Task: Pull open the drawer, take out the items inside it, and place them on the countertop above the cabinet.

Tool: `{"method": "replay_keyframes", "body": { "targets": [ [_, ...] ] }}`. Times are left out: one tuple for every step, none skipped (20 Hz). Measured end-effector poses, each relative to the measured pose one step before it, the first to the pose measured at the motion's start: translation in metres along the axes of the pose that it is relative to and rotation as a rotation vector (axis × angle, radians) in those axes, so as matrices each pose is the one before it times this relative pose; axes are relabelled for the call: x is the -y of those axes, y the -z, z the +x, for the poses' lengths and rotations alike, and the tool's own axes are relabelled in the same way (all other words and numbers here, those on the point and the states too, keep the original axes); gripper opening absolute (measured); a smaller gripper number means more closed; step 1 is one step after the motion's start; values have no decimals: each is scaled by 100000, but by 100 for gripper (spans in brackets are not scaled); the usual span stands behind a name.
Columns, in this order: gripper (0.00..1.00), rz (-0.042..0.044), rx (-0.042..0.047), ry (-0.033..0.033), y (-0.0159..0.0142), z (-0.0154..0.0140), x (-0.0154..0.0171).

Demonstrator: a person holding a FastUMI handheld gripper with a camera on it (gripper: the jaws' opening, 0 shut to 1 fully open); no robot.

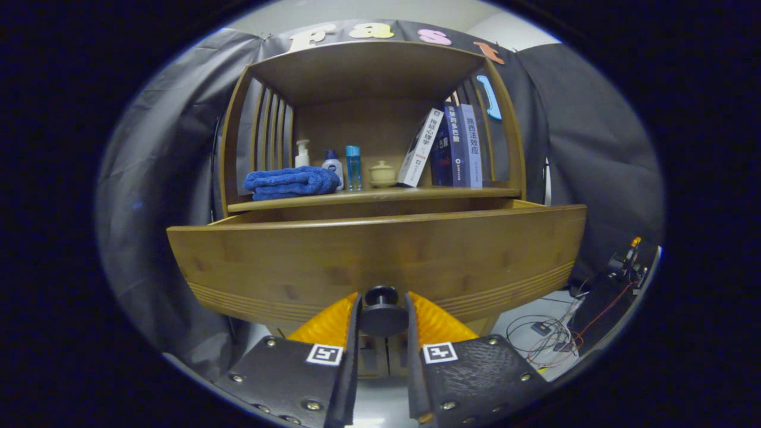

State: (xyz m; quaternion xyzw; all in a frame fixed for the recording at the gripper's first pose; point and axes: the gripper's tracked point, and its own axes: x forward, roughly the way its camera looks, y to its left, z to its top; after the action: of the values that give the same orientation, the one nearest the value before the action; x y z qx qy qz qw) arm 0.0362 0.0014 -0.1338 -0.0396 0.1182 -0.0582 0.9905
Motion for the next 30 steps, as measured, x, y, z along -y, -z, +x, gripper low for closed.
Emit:
{"method": "replay_keyframes", "body": {
  "targets": [
    [35, 1101, 87, 379, 251, -445, -45],
    [34, -212, 183, 547, 42, -267, 81],
    [35, -388, -435, 278, -18, -97, -27],
    [35, -470, -158, 230, 37, 51, -37],
    [35, -44, -292, -93, 7, -134, 87],
    [35, 222, 201, -189, -53, 8, -90],
    [35, 311, 243, -296, 6, 52, 28],
    [35, 731, 290, -302, 0, 8, -2],
    [35, 951, 226, -249, -27, -3, -12],
    [35, 782, -19, 39, 3, -35, -68],
    [38, 395, 538, -98, -91, -95, 93],
    [43, 662, 528, -691, -385, -95, -102],
    [48, 1360, 1585, -744, -723, -208, -140],
    [53, 459, 1761, -1193, -975, -180, -499],
    [57, -832, 1060, 463, -1008, 210, -99],
    [59, -866, 905, -492, -1100, -8, -211],
    [61, -640, 1694, -904, -1131, -28, -417],
    [61, -532, 1359, -663, -1244, 15, -391],
    [61, -506, 679, 436, -1035, 192, -64],
    [61, -105, 81, 1062, -910, 320, -10],
    [61, 447, -795, 800, -591, 362, -63],
    [61, 434, -1062, 807, -596, 447, -214],
    [61, 310, -1385, 883, -386, 475, -82],
    [61, -228, -1704, 1477, -305, 627, -85],
    [61, -611, -2239, 1897, -88, 831, 85],
    [61, -380, -2884, 1475, 83, 763, -47],
    [61, 162, -3077, 934, 185, 811, -412],
    [61, 549, -3817, 817, 273, 912, -273],
    [61, 167, -3984, 186, 262, 860, -380],
    [61, 70, -4546, 424, 289, 732, -383]
  ]
}}
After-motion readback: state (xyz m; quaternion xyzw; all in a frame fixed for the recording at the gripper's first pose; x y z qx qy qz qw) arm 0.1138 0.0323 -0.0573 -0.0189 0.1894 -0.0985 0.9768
